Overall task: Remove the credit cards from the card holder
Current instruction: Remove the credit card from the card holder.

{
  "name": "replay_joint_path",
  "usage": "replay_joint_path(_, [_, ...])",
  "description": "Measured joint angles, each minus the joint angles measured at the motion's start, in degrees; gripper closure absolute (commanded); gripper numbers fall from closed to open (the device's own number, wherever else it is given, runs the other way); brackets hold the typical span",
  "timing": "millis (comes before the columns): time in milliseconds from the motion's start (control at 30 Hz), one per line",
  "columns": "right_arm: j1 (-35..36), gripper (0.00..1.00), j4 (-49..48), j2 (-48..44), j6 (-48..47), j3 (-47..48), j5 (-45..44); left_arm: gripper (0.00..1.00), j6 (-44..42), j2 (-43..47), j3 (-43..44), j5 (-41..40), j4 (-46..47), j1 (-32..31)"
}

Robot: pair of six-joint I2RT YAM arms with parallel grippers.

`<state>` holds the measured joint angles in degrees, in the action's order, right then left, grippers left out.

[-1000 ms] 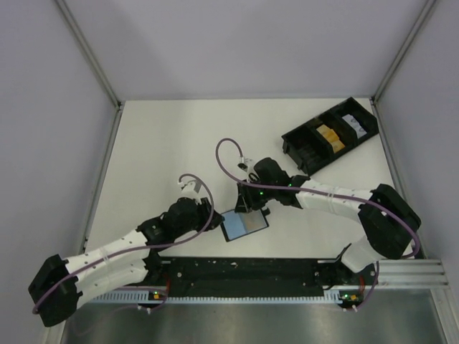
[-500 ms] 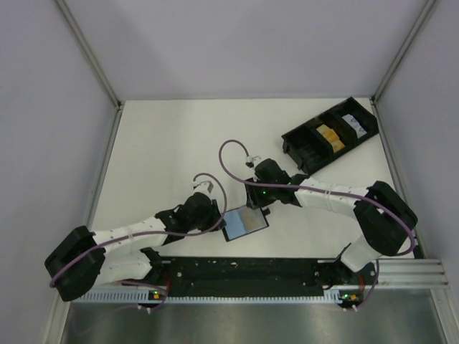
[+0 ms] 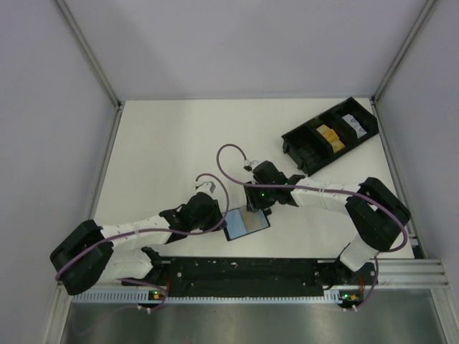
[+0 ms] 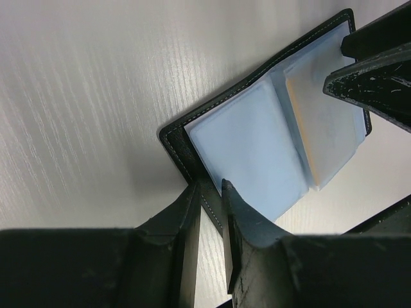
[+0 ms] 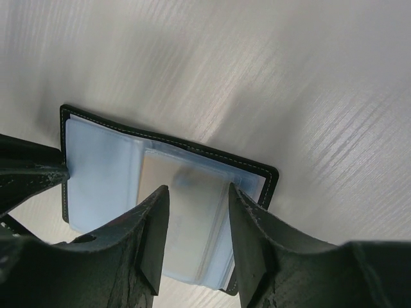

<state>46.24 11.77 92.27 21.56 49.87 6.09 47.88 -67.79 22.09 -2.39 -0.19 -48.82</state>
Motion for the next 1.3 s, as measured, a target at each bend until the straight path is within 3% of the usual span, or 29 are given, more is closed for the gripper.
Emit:
replay_joint_path(767, [0.04,0.62,-2.93,0.09,2.38,0.0,10.16,0.77,0.04,-0.37,0.02,-0.22,0.55,-0.87])
replay_joint_path(900, [0.37,0.58,-3.67,0.26,3.1,0.0,12.15,0.77,0.2,-0.63,0.04,-0.22,0.74,-1.05])
replay_joint_path(1300, [0.35,0.52,0.79,-0.52,-1.7,0.13,-1.88,0.77,0.22,-1.01,0.24,-0.17,1.07,-1.16])
